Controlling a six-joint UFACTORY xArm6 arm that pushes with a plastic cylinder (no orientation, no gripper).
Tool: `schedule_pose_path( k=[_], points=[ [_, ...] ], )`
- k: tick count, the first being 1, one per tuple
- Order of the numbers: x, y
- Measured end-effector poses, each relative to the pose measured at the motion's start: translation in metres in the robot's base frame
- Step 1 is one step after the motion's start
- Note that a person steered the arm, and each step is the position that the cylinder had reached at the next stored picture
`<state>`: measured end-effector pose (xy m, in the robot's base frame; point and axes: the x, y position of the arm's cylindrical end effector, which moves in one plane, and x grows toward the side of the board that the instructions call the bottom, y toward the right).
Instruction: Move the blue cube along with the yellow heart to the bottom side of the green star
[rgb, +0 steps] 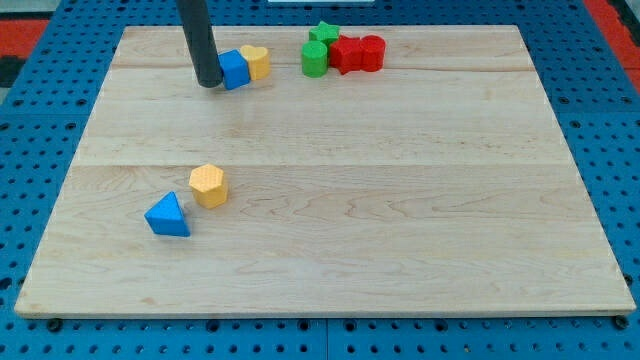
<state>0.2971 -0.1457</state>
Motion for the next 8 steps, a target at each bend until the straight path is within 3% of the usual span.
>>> schedule_pose_path(
  k=[1,2,4,6,8],
  points=[
    [-0.029,0.000],
    [-0.033,0.005],
    [-0.039,0.086],
    [-0.048,0.081],
    [-0.058,0.120]
  ],
)
